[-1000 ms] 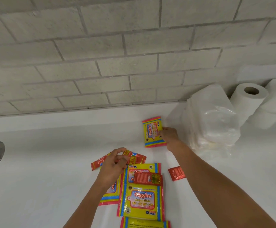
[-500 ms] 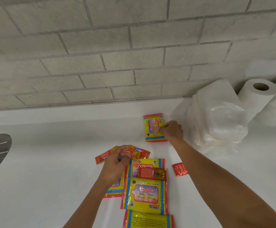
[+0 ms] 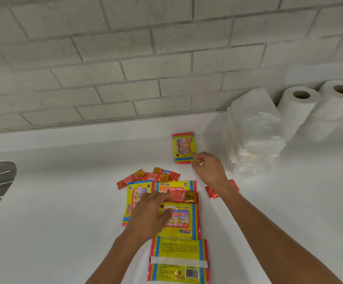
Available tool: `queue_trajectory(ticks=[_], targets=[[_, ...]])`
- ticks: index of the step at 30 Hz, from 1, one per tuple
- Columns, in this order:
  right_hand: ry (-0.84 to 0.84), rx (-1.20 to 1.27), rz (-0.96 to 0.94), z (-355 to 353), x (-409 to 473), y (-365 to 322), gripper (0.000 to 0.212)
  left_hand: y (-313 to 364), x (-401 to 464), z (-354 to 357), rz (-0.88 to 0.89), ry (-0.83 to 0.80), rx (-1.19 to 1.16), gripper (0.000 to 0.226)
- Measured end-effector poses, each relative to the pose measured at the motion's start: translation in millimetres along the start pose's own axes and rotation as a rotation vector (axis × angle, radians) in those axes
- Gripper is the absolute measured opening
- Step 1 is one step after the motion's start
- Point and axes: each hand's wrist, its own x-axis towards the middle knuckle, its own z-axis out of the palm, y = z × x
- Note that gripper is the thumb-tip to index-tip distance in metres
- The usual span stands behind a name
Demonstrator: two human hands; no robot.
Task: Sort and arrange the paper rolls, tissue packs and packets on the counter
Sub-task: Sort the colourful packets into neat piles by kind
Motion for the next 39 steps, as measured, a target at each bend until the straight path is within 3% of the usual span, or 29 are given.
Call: queue_trajectory(ticks=[4,11,20,26,31,35,39], targets=[[-0.008,0.036,-0.014,-5,-40,7,0.025,5,-14,8,0.040,-0.049,0.163,0.059],[-0.056,0.104,0.014,-17,-91,29,0.026,18,-13,0,-0.073,-0.126,0.182,0.073],[-0.119,0.039,-0.075,-15,-107,20,0.027,17,-12,-11,-0.107,-0.138,-0.021,0.034],[-0.349,0.058,-0.130,-17,-101,0,0.035,26,-4,-35,-0.088,-0.181,-0.238,0.018],[-0.537,0.136,-0.145,-23,-85,-16,0.034,44,13,-65,-0.011,-0.111,-0.389,0.019],[-0.516,0.228,-0.133,-31,-69,-25,0.007,59,34,-87,0.063,-0.038,-0.468,0.027],[-0.462,0.376,-0.051,-34,-52,-27,0.017,68,55,-94,0.122,0.139,-0.486,0.039]])
